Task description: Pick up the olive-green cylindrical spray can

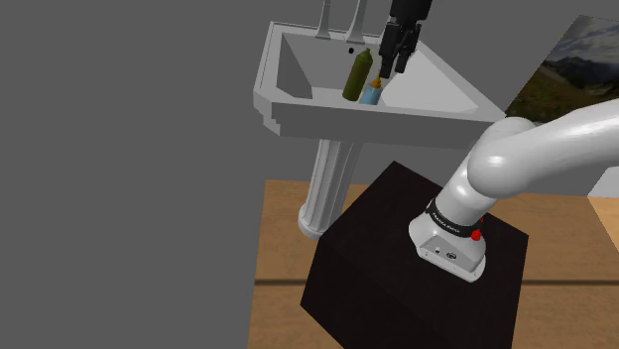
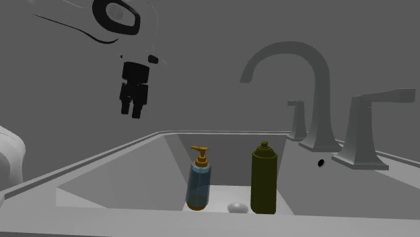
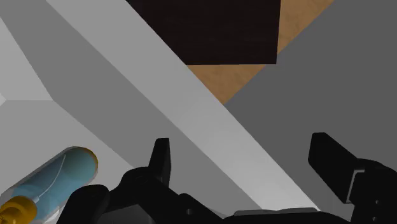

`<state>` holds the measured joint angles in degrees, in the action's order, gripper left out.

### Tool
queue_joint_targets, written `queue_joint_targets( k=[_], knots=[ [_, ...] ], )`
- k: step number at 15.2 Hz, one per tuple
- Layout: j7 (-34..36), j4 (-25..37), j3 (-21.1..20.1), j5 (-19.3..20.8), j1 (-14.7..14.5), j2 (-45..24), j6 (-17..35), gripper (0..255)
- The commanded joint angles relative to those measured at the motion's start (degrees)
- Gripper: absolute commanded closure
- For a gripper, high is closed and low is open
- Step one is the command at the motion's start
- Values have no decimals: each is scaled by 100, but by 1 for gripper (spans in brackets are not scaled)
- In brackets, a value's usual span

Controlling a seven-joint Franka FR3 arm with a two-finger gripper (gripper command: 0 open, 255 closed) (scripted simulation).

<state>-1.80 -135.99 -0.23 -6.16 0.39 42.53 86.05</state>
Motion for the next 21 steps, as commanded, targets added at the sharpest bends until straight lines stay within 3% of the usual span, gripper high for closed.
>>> queue_joint_targets(
  k=[1, 12, 21],
  knots=[
    [0, 0, 0, 0, 0, 0, 0, 0],
    [91, 33, 578, 234, 649, -1121, 2052, 0],
    [97, 451, 1123, 115, 1038, -2205, 3500, 0]
  ],
)
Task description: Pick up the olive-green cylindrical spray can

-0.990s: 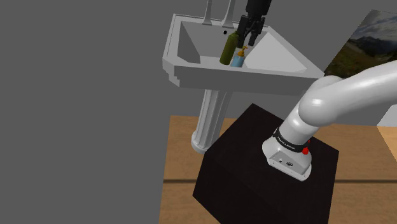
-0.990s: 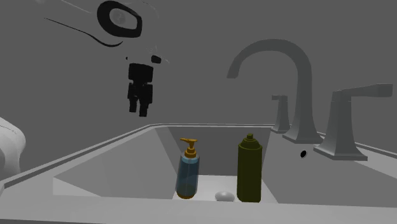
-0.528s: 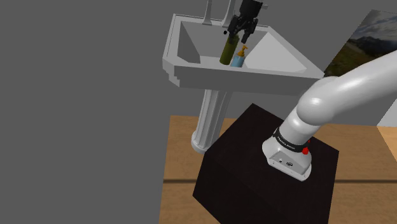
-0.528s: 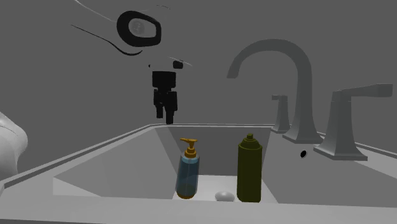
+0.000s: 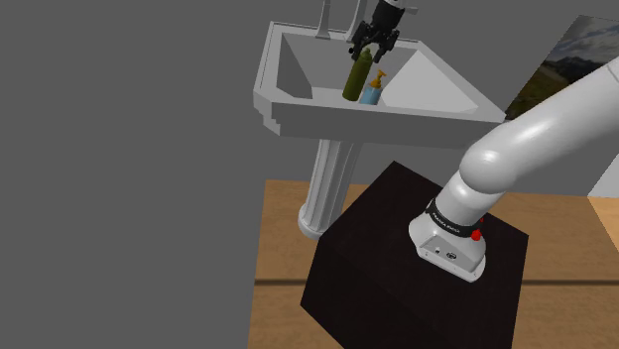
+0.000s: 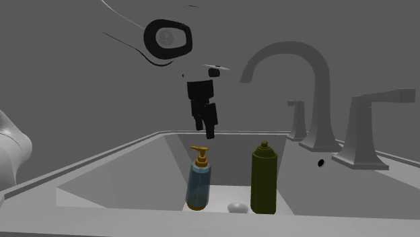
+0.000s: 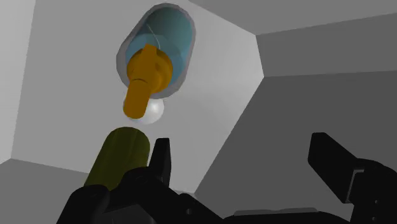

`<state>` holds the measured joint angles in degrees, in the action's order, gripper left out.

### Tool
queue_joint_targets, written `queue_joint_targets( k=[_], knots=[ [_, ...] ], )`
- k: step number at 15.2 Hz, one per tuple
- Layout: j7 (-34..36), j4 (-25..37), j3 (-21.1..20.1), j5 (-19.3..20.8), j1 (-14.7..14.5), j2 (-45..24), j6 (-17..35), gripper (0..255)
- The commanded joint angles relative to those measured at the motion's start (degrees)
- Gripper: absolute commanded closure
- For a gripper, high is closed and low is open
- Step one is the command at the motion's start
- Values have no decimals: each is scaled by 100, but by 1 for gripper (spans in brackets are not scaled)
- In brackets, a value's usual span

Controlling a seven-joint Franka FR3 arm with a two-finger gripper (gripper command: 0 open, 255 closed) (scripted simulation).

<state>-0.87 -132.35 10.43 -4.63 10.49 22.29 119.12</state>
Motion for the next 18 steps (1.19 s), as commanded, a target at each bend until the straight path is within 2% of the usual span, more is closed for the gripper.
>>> queue_joint_targets(
  k=[1, 7, 12, 18],
  knots=[
    [-4, 152, 121, -76, 62, -306, 337, 0],
    [-120, 610, 506, -435, 254, -1066, 1119, 0],
    [-315, 1076, 793, -932, 432, -1714, 1650, 0],
    [-483, 844, 804, -1100, 419, -1862, 2009, 0]
  ],
)
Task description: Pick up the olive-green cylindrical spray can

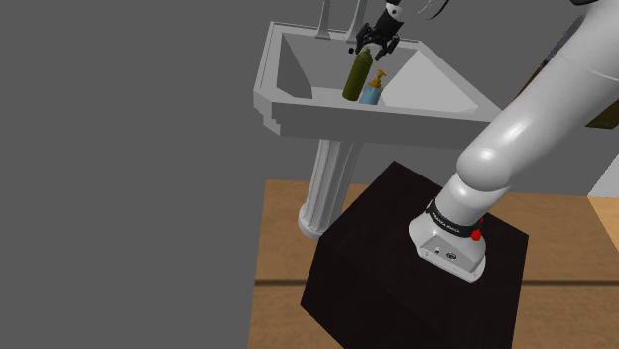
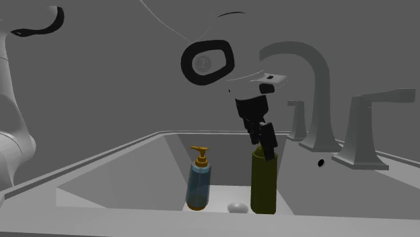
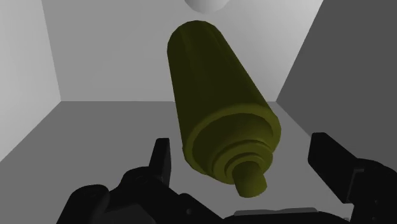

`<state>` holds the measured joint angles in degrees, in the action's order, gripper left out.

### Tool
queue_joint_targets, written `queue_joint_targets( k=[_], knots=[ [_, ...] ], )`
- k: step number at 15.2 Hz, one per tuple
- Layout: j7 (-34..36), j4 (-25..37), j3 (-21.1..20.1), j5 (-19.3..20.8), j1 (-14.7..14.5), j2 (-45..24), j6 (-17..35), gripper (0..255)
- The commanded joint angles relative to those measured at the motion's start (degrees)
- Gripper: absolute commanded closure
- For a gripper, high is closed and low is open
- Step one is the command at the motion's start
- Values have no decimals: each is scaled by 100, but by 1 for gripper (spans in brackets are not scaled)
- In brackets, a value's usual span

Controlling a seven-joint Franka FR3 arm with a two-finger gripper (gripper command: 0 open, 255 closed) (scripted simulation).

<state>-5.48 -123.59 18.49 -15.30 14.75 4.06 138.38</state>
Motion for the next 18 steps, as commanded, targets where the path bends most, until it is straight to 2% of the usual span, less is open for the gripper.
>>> queue_joint_targets(
  k=[1, 4, 5, 14, 18],
  knots=[
    [-60, -76, 0, -70, -11, -71, 154, 0],
    [-120, -142, 2, -132, -17, -124, 263, 0],
    [-130, -147, 3, -143, -18, -136, 280, 255],
    [-121, -142, 2, -133, -17, -124, 263, 255],
    [28, 32, -4, 18, -2, 5, -17, 255]
  ],
)
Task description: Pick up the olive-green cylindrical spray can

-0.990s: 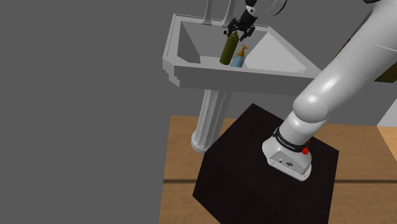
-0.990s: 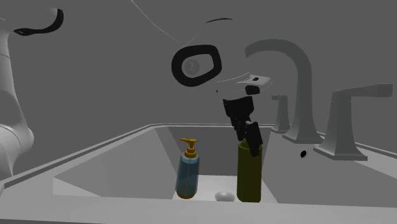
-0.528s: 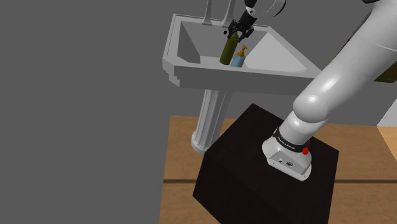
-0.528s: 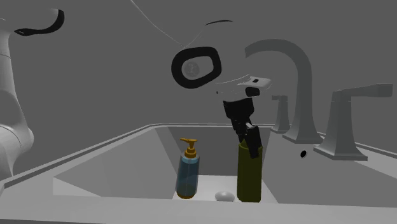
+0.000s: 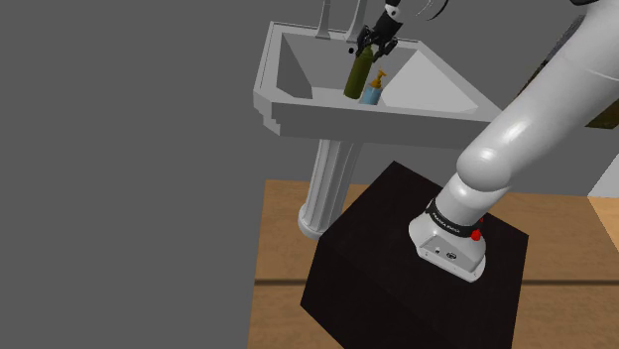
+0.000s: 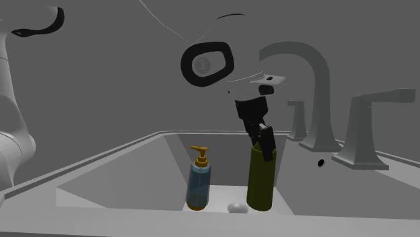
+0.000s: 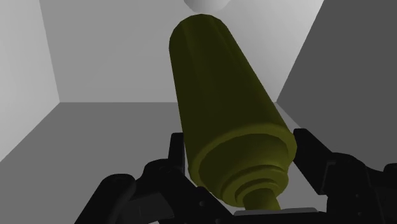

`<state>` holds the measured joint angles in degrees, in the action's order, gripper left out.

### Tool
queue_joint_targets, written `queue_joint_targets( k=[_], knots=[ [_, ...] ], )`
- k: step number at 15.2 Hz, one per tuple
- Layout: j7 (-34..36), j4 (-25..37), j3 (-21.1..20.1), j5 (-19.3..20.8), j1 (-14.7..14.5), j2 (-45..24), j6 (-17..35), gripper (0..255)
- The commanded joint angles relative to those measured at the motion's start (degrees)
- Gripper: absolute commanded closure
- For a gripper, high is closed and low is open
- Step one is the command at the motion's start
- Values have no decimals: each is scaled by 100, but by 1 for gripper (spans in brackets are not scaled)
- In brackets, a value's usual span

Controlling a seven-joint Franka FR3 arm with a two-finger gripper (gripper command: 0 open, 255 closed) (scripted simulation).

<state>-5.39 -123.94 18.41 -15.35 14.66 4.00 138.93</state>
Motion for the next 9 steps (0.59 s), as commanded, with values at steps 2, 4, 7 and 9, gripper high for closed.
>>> queue_joint_targets(
  k=[2, 4, 7, 9],
  knots=[
    [85, 162, 0, 88, 13, 67, -214, 255],
    [147, 262, -4, 147, 20, 118, -357, 255],
    [233, 421, -11, 225, 28, 186, -573, 255],
    [285, 534, -16, 271, 33, 225, -718, 255]
  ],
)
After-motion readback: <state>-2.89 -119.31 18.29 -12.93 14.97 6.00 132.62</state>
